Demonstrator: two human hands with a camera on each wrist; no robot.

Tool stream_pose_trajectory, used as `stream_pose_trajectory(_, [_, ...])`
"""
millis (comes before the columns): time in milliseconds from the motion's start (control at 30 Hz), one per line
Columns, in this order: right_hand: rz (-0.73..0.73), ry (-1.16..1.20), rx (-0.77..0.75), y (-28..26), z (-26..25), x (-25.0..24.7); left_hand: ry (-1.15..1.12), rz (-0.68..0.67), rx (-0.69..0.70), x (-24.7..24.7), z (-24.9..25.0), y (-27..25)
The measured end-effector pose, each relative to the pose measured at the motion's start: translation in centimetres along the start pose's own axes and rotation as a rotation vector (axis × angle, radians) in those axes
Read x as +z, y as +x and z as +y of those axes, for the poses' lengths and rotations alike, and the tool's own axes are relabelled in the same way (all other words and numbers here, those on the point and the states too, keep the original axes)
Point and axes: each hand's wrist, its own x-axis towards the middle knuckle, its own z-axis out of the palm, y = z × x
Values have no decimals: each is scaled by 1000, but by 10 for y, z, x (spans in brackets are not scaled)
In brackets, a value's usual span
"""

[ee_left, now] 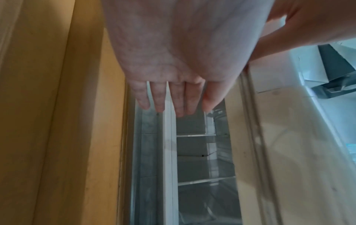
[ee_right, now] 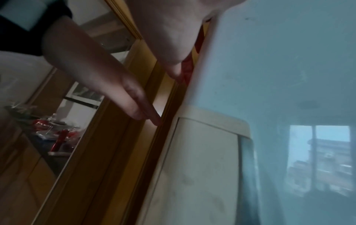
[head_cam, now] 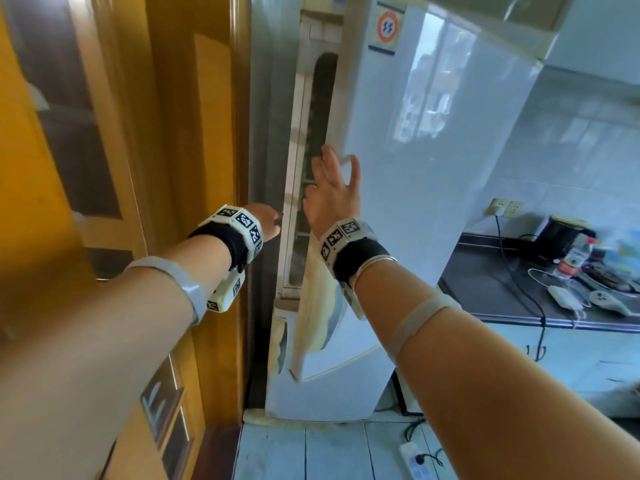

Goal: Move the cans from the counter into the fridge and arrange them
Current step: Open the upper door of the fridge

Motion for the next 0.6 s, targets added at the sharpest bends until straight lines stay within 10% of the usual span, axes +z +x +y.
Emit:
stream_pose_trajectory(233, [417, 117, 252, -43, 34, -31, 14, -30, 84, -8, 37, -18])
stream_pose_trajectory(600, [395, 100, 626, -114, 116, -88, -93, 50, 321, -24, 138, -50])
